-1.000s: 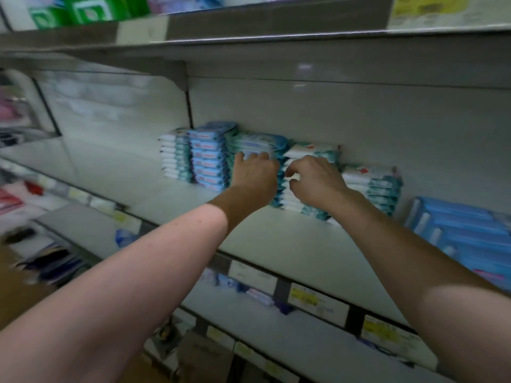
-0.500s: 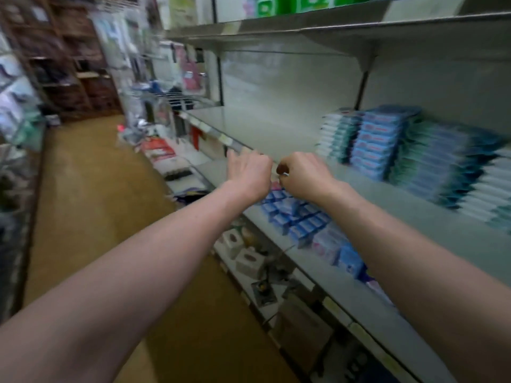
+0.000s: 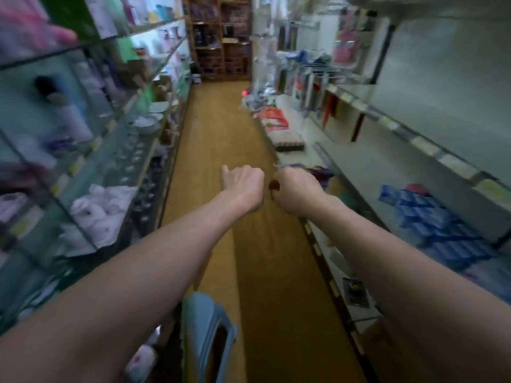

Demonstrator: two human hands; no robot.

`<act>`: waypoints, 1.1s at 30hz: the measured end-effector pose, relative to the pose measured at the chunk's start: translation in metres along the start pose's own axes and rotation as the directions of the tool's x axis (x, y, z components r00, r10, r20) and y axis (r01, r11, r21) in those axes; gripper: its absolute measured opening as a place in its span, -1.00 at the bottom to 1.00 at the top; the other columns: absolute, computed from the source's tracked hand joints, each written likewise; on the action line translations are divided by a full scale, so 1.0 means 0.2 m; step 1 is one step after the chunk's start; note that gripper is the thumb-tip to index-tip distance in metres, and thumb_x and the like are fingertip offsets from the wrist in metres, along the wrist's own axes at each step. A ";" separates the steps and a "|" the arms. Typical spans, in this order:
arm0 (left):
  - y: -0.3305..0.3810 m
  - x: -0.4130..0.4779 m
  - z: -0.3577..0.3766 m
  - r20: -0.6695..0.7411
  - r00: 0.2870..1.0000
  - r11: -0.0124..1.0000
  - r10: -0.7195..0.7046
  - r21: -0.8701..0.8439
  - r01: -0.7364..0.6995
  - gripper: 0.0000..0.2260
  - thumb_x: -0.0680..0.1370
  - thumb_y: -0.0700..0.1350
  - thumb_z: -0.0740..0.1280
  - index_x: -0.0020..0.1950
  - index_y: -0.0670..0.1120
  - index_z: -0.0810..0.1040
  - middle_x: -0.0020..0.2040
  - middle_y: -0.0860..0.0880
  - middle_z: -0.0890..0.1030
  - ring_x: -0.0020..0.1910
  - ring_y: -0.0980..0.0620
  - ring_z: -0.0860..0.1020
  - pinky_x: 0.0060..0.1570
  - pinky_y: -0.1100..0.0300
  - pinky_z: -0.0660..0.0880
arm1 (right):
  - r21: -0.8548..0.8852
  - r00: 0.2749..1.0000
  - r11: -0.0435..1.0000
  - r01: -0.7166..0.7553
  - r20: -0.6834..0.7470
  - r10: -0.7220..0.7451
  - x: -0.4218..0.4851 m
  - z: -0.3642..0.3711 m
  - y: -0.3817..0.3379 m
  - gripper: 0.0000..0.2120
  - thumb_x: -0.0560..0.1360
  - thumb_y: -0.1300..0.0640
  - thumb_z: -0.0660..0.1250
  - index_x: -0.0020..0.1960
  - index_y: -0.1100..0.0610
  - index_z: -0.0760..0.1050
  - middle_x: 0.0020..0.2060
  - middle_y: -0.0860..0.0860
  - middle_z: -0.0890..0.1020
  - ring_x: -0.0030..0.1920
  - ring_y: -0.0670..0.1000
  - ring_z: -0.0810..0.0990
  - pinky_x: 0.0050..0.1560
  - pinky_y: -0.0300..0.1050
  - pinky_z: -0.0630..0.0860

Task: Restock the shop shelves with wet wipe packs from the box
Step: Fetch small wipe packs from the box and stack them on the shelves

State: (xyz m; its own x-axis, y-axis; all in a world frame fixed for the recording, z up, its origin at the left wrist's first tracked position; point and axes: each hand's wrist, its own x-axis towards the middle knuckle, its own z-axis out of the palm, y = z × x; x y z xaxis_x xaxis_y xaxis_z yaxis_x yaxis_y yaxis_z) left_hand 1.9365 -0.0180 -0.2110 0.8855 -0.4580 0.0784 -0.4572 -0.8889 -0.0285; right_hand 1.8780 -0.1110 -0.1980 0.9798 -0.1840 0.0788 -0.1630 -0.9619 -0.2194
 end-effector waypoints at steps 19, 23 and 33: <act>-1.22 -0.43 0.73 0.426 0.699 0.775 -0.574 0.007 0.632 -0.81 0.54 -0.09 0.29 0.14 0.01 0.56 0.11 -0.08 0.58 0.13 -0.15 0.53 0.14 -0.03 0.31 | 0.188 0.644 0.821 0.540 0.535 -0.546 0.36 1.05 -0.98 -0.86 0.52 0.22 0.22 0.03 0.16 0.52 -0.08 0.08 0.60 -0.15 0.10 0.53 -0.21 -0.06 0.48; -1.31 -0.51 0.95 0.502 0.619 0.717 -0.604 0.003 0.697 -0.86 0.56 -0.10 0.26 0.09 0.02 0.53 0.14 -0.07 0.57 0.19 -0.13 0.50 0.16 -0.06 0.32 | 0.194 0.576 0.811 0.552 0.614 -0.539 0.41 1.27 -1.03 -0.92 0.52 0.24 0.25 -0.08 0.13 0.52 -0.18 0.03 0.53 -0.12 0.08 0.56 -0.19 -0.09 0.48; -1.49 -0.64 1.52 0.673 0.458 0.633 -0.580 0.020 0.774 -0.79 0.58 -0.09 0.26 0.21 -0.02 0.48 0.26 -0.12 0.49 0.26 -0.15 0.46 0.29 -0.09 0.28 | 0.121 0.471 0.810 0.574 0.760 -0.447 0.42 1.82 -1.07 -0.84 0.61 0.19 0.18 0.12 0.15 0.50 -0.01 0.10 0.59 0.03 0.13 0.56 -0.10 -0.05 0.47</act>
State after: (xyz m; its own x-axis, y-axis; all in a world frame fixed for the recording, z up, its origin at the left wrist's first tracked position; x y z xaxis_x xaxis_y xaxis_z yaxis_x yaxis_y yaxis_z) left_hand 1.9848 0.3011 -0.5156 0.7266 0.2992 -0.6185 0.3970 -0.9175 0.0226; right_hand 2.0383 0.1536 -0.4982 0.6227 0.4973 -0.6040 0.4441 -0.8603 -0.2504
